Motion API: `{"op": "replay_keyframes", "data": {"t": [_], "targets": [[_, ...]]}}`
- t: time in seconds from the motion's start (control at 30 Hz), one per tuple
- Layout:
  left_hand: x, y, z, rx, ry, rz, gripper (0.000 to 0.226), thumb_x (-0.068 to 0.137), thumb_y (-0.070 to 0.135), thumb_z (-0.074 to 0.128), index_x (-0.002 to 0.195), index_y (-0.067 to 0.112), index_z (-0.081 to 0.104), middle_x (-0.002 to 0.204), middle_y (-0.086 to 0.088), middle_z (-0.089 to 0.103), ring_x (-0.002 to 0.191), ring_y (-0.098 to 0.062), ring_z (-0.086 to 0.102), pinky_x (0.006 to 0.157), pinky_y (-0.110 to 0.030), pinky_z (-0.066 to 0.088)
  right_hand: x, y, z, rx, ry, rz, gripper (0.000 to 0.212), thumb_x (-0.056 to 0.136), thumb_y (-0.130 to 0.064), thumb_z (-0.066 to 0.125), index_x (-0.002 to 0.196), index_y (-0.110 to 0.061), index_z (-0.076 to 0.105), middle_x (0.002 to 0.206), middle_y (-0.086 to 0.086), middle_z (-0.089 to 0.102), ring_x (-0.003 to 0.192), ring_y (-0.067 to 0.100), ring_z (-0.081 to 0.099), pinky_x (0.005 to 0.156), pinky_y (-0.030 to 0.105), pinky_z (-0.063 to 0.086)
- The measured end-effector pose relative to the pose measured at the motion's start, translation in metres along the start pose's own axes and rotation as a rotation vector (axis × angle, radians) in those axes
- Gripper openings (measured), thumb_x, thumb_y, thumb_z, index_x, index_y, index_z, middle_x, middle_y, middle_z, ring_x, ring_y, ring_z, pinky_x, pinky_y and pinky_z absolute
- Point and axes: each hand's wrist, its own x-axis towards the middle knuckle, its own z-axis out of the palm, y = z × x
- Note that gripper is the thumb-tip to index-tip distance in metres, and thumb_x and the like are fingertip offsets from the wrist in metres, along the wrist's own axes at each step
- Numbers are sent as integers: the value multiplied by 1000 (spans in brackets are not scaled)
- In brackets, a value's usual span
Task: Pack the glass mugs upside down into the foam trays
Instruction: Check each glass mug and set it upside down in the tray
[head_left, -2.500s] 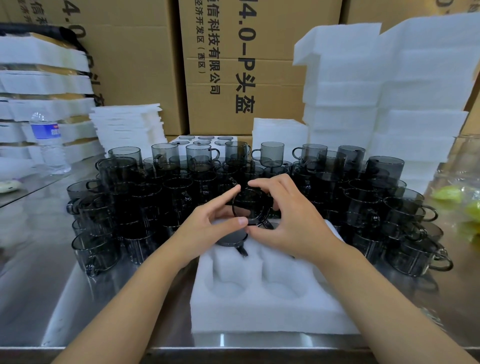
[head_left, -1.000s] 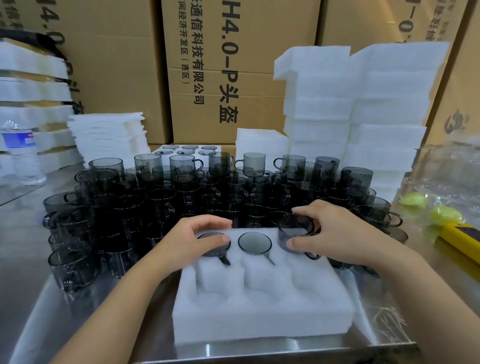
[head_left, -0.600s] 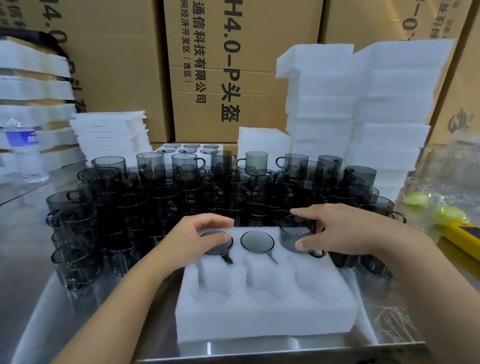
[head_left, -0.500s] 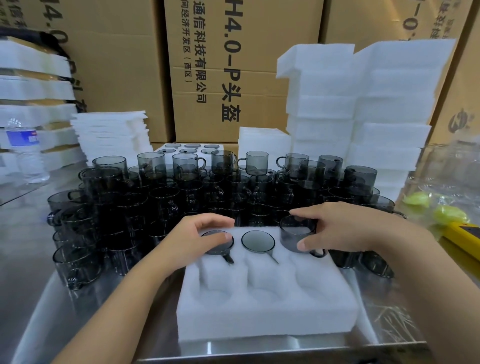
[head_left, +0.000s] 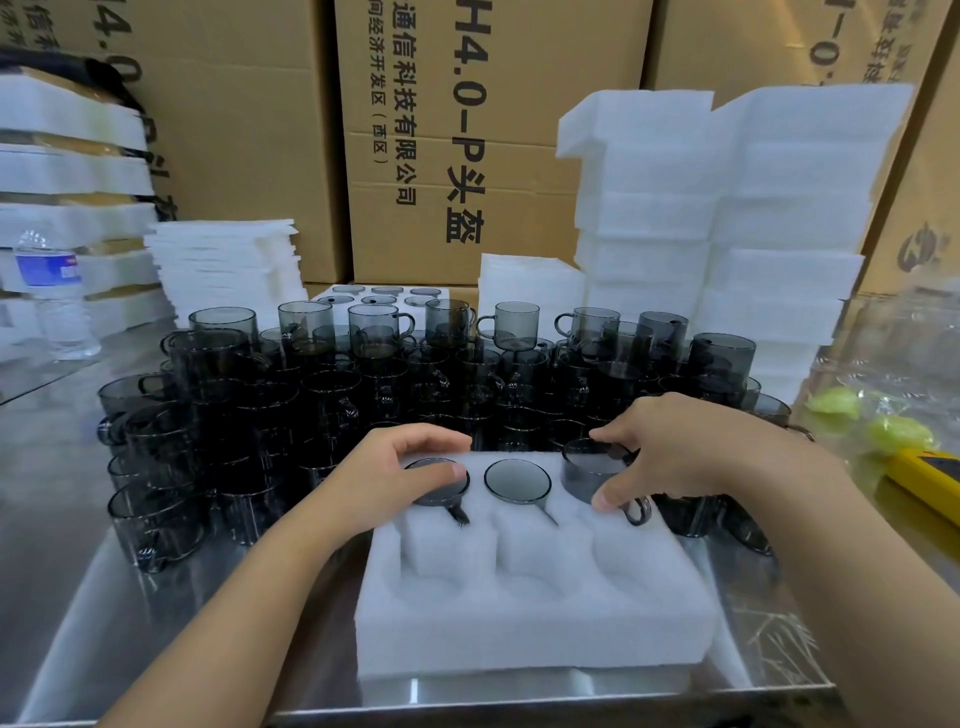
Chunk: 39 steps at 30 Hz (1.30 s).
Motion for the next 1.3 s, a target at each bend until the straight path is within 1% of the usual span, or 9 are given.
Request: {"op": "replay_keyframes", "data": {"t": [0.1, 0.17, 0.27, 0.37, 0.5, 0.67, 0.8, 1.0, 1.3], "targets": [[-1, 0, 0, -7, -1, -8, 26, 83, 11, 72, 94, 34, 71, 100, 20, 72, 96, 4, 65, 81, -13, 49, 4, 0, 2, -25, 4, -2, 82, 67, -61, 71, 140, -35, 42, 101, -9, 70, 54, -6, 56, 76, 27, 53], [-1, 0, 0, -11, 1, -8, 26, 83, 9, 72, 94, 33, 71, 100, 19, 72, 96, 4, 65, 81, -14, 49, 6, 1, 2, -45, 0, -5, 82, 66, -62, 71, 139, -37, 42, 96, -9, 71, 42, -7, 51, 72, 24, 52], [-2, 1, 0, -5, 1, -13, 25, 83, 10, 72, 95, 33, 71, 100, 19, 72, 95, 4, 66, 80, -12, 49, 8, 2, 0, -80, -22, 4, 86, 63, -70, 67, 139, -38, 42, 106, -10, 68, 80, -1, 61, 81, 27, 49], [-2, 2, 0, 15, -1, -11, 25, 83, 10, 72, 95, 32, 71, 99, 22, 71, 93, 7, 65, 75, -6, 47, 9, -1, -2, -39, -8, -29, 91, 60, -80, 58, 136, -31, 49, 134, -12, 53, 120, 12, 50, 93, 28, 43], [-2, 3, 1, -8, 3, -13, 25, 83, 6, 71, 97, 28, 71, 98, 20, 72, 93, 5, 65, 74, -6, 47, 25, -12, 10, 252, 218, -223, 45, 82, -66, 50, 94, -27, 70, 103, -9, 67, 89, 13, 61, 72, 24, 47], [-2, 4, 1, -10, 5, -20, 25, 83, 6, 71, 97, 28, 71, 99, 17, 72, 94, 2, 66, 76, -9, 49, 41, -22, 24, 228, 186, -278, 47, 94, -50, 44, 80, -11, 65, 56, -1, 51, 52, 13, 41, 53, 27, 34], [-1, 3, 1, -5, 4, -19, 26, 83, 7, 71, 96, 29, 71, 99, 18, 72, 94, 2, 66, 76, -10, 50, 47, -23, 26, 274, 112, -296, 47, 98, -43, 40, 75, -5, 53, 62, 4, 45, 59, 15, 38, 59, 31, 32], [-2, 3, 1, 5, 4, -13, 26, 83, 8, 71, 95, 31, 71, 100, 18, 72, 94, 3, 66, 76, -10, 50, 52, -23, 31, 189, -66, -261, 30, 100, -49, 28, 80, -35, 46, 77, -19, 44, 90, 12, 44, 78, 29, 30], [-3, 5, 1, -3, 0, -17, 26, 83, 7, 71, 96, 30, 71, 98, 18, 72, 93, 2, 67, 74, -10, 50, 57, -21, 37, 107, -38, -308, 33, 96, -56, 30, 87, -31, 49, 86, -11, 52, 86, 13, 50, 74, 30, 39]]}}
